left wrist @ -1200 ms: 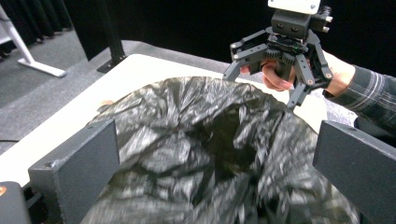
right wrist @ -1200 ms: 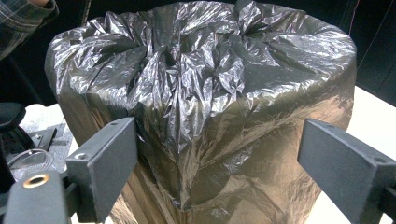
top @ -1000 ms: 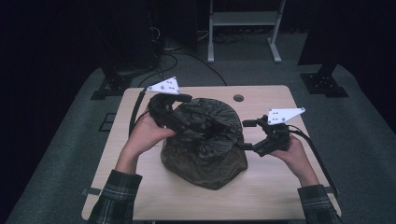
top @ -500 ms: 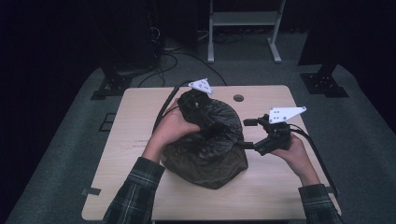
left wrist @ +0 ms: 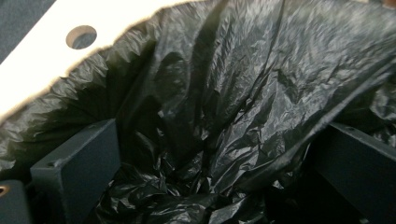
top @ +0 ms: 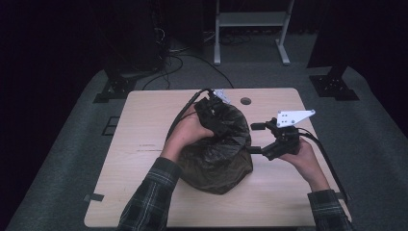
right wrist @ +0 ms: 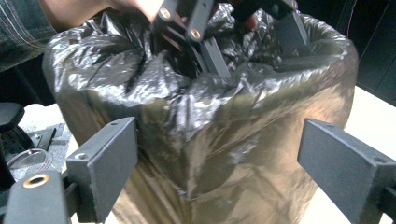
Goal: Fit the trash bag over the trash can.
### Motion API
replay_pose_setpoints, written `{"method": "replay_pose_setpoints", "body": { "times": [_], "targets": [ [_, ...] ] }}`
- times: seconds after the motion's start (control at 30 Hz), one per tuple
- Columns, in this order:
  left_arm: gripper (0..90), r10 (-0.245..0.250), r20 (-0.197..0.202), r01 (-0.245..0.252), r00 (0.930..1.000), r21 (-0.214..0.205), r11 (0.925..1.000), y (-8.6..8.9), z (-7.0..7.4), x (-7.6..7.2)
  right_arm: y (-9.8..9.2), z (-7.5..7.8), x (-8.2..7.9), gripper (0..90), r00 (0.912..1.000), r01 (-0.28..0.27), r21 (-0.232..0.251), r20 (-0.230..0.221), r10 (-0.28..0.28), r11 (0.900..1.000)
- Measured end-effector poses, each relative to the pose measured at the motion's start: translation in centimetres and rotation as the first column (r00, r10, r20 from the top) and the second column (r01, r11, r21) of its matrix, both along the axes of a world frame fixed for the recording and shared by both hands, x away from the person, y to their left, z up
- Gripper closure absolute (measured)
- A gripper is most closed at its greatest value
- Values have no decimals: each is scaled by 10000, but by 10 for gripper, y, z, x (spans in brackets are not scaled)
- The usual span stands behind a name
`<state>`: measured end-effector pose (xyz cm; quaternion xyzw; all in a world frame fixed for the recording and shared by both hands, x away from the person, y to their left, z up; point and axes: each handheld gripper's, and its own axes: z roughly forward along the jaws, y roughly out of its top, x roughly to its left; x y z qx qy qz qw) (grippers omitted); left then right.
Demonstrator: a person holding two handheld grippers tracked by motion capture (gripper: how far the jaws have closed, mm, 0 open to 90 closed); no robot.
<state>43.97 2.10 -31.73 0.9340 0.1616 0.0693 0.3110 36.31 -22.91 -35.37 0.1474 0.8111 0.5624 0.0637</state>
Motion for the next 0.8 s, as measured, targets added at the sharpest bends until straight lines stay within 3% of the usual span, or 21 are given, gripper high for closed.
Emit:
{"method": "replay_pose_setpoints", "body": {
  "times": [0.1, 0.27, 0.43, 0.63, 0.7, 0.77, 0.8],
  "targets": [
    [0, -62, 5, 62, 10000, 245, 9997, -3, -4, 1, 0, 0, 0, 109, 10000, -1, -28, -3, 1, 10000],
    [0, -121, -315, 150, 9994, 914, 9957, -10, -15, 2, 0, 0, -1, 109, 10000, -11, -81, -13, 11, 10000],
    [0, -205, -514, 283, 9985, 1558, 9874, -16, -22, 1, 0, -1, -1, 109, 10000, -28, -110, -35, 27, 9999],
    [0, -300, -33, 302, 9995, 905, 9954, -10, -4, -8, 0, -1, -2, 108, 10000, -16, -181, -59, 15, 9998],
    [0, -381, 153, 376, 9992, 320, 9988, -5, 11, -16, -1, 0, -2, 109, 10000, 24, -179, -39, -24, 9998],
    [0, -412, 255, 408, 9988, 181, 9990, -4, 16, -20, -1, 0, -2, 109, 10000, 27, -159, -28, -28, 9999],
    [0, -503, 451, 507, 9977, -68, 9987, -2, 26, -25, -1, 0, -3, 108, 10000, 23, -166, 7, -22, 9999]
  ]
}}
